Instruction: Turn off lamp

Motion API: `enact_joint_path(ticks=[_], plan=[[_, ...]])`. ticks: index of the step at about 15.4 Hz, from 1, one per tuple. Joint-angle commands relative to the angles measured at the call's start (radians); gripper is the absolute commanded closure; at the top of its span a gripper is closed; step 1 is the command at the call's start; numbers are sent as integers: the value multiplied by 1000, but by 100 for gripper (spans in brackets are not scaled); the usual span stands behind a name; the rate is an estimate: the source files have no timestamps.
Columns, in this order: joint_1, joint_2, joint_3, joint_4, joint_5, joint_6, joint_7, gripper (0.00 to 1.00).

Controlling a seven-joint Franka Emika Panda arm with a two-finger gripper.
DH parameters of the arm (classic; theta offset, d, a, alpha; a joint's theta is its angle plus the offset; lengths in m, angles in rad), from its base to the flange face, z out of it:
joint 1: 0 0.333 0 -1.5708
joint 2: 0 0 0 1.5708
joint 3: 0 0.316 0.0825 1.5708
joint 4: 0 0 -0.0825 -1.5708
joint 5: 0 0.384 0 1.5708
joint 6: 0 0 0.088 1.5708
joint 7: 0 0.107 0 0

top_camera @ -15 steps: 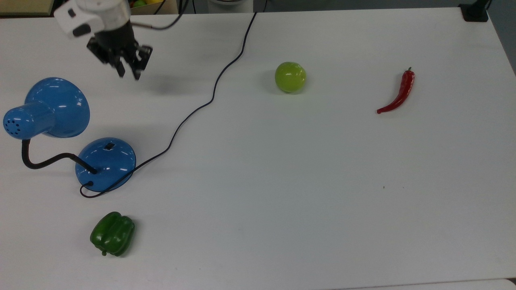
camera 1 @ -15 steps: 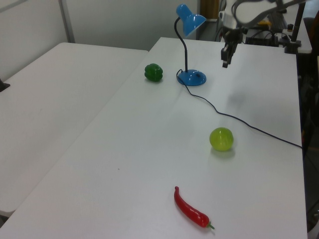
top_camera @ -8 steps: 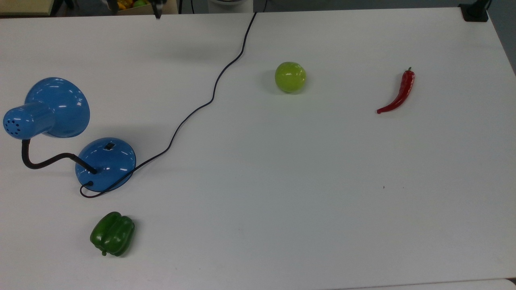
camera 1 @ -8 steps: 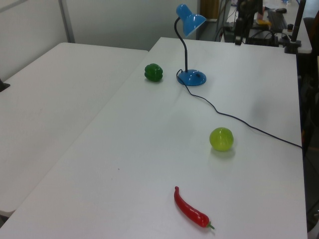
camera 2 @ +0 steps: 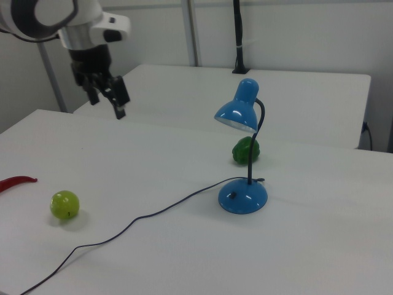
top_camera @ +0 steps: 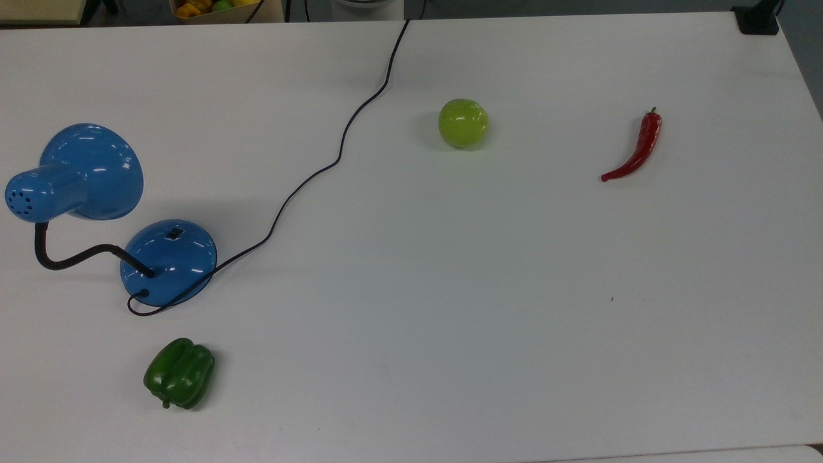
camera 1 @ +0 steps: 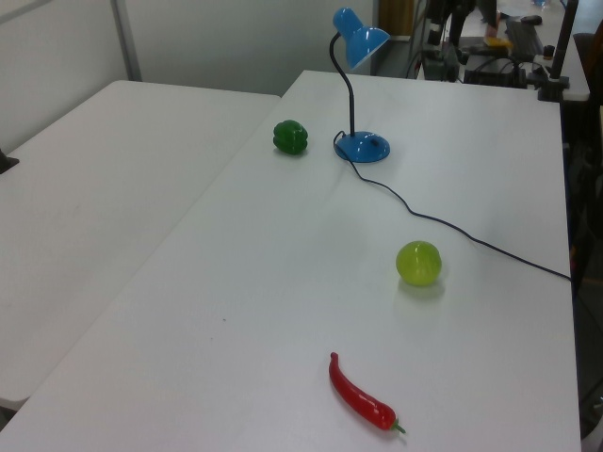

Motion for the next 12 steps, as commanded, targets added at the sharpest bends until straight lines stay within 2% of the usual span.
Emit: enact_joint_path(ticks=[1, 3, 7, 12], plan=[[-9, 52, 115, 27, -7, -21, 14, 0], [-9, 58, 133, 24, -26, -16, -19, 0], [-2, 69, 129, -14, -26, 40, -240, 0], [6, 66, 113, -41, -56, 79, -291, 0]])
